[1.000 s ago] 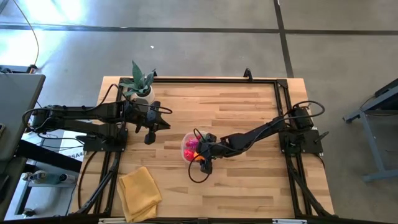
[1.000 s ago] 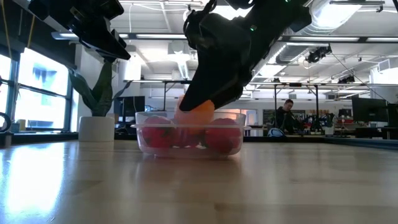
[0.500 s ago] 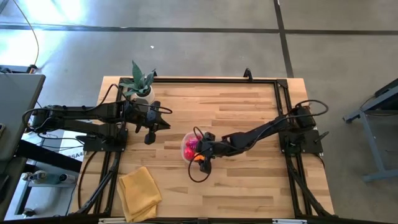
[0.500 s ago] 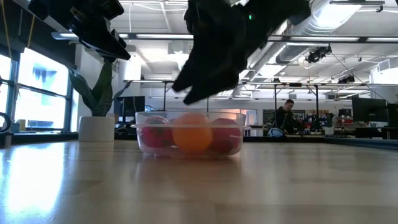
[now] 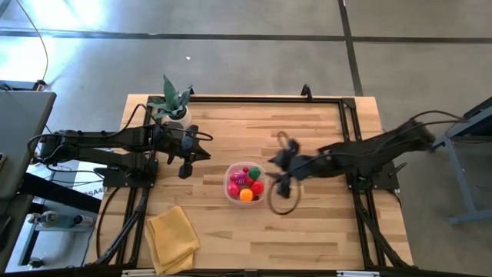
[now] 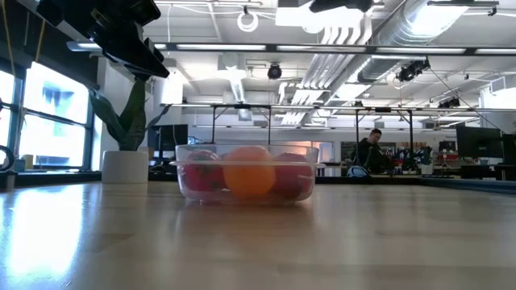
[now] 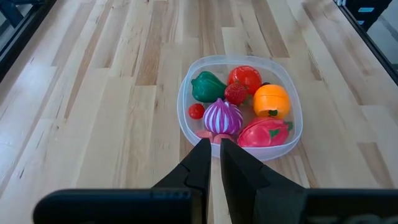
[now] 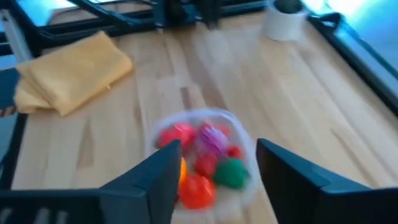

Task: Pick and placing Produce into tupperware
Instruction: Return to Home Position

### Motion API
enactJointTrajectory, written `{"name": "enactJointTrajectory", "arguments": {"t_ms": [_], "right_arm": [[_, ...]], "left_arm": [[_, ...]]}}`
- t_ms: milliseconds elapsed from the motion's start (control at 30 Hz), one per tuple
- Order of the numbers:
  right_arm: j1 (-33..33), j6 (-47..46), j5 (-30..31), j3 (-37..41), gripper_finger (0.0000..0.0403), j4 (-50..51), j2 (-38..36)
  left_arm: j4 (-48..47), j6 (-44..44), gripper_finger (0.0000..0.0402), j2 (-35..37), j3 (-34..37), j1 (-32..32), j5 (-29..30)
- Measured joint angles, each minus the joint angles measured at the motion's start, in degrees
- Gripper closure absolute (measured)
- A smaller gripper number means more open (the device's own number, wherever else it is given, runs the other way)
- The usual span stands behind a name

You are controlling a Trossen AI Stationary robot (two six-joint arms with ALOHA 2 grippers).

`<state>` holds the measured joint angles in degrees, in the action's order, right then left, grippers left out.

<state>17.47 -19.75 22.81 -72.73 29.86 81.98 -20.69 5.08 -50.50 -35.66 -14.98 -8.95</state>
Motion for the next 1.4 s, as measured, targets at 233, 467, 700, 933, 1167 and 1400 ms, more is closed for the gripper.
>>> {"name": "enactJointTrajectory", "arguments": {"t_ms": [233,467,700,933,1167,1400], "right_arm": [[4.92,-13.7,12.23,1.49,0.0246,18.25,-11.73],[8.9,-17.72,13.7,12.24,0.0254,14.88,-19.13],[9.18,-12.11,8.07,25.85,0.0254,0.83,-25.05],[9.06,-3.09,5.6,35.66,0.026,-10.4,-30.36],[4.42,6.93,5.03,37.78,0.0333,-13.18,-35.51],[-5.0,11.01,-3.05,37.81,0.0399,-12.28,-44.08]], "left_arm": [[0.0,-0.02,0.0376,0.0,0.0,0.0,0.0],[-0.01,-0.02,0.0376,0.0,0.0,0.0,-0.01],[-0.42,0.42,0.0376,-0.01,0.02,-0.01,-1.07],[-0.05,0.51,0.0376,-0.02,0.02,-0.01,-0.46],[0.52,0.57,0.0376,0.0,0.02,-0.02,0.12],[1.38,0.41,0.0376,0.0,0.02,-0.02,3.0]]}}
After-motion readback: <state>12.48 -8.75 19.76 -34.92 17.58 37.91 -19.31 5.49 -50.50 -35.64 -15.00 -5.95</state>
